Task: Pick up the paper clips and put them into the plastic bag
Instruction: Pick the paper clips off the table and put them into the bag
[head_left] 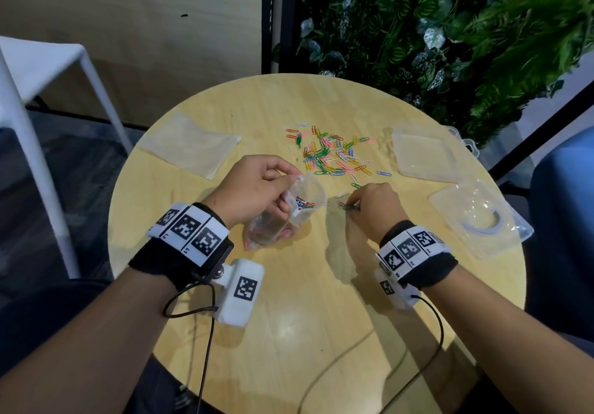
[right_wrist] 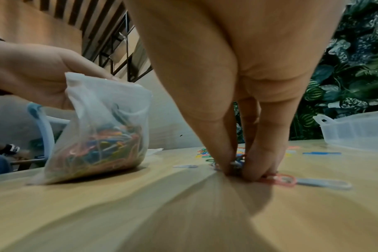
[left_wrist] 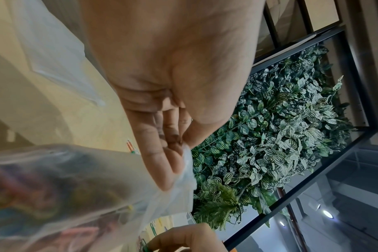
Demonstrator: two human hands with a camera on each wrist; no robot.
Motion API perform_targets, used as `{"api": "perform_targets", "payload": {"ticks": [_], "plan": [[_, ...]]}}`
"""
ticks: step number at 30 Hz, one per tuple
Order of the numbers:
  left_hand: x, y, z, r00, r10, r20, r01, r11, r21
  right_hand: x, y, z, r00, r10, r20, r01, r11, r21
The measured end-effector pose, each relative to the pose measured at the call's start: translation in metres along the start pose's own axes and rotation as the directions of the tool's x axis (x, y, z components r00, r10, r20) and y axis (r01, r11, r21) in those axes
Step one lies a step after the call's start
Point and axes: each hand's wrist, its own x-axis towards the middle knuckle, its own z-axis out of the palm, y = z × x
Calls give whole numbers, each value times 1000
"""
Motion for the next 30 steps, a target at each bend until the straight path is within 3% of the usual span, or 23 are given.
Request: {"api": "perform_targets", "payload": {"ticks": [5,7,8,9,11,12,13,15,17,20,21,22,25,26,27,28,30], "plan": [[0,1,3,1000,-2,18,2,1000,15,9,19,-19,997,-11,78,6,998,67],[0,2,6,1000,-4,28,3,1000,21,14,38,-25,993,64,96,-81,980,182],[0,2,7,999,-5,32,4,1000,20,16,48,-29,984,120,134,-158,934,321],[0,2,8,999,-6,35,6,1000,17,15,54,-34,968,150,203,-235,828,509],[0,1,9,999,-12,35,11,1000,12,11,53,-45,940,73,335,-329,461,824],[0,1,9,999,-15,33,14,1000,10,8,48,-50,932,3,361,-346,299,889],[0,0,9,999,-18,31,17,1000,7,5,40,-56,926,-66,373,-354,197,914],[0,-1,11,999,-21,25,21,1000,3,-7,18,-63,915,-191,354,-332,137,933],[0,-2,13,1000,-19,22,19,1000,4,-19,-2,-60,918,-224,328,-295,169,940],[-1,-2,16,1000,-17,24,17,1000,9,-32,-22,-44,951,-187,245,-170,346,923],[-1,-2,17,1000,-19,23,19,1000,9,-34,-25,-39,960,-173,220,-147,357,923],[-2,-2,19,1000,-21,23,21,1000,6,-34,-28,-36,961,-161,224,-162,326,931],[-5,-2,25,999,-27,33,27,1000,-11,-34,-30,-33,923,-158,351,-339,102,935],[-6,-3,27,999,-29,38,30,999,-13,-34,-30,-33,920,-167,354,-342,94,935],[-6,-3,28,999,-30,44,31,999,-13,-35,-30,-32,937,-162,310,-283,167,944],[-7,-4,29,998,-30,48,31,999,-12,-35,-29,-30,965,-146,218,-160,330,930],[-6,-5,29,998,-37,51,36,999,7,-37,-28,-28,982,-186,-14,144,709,691]]}}
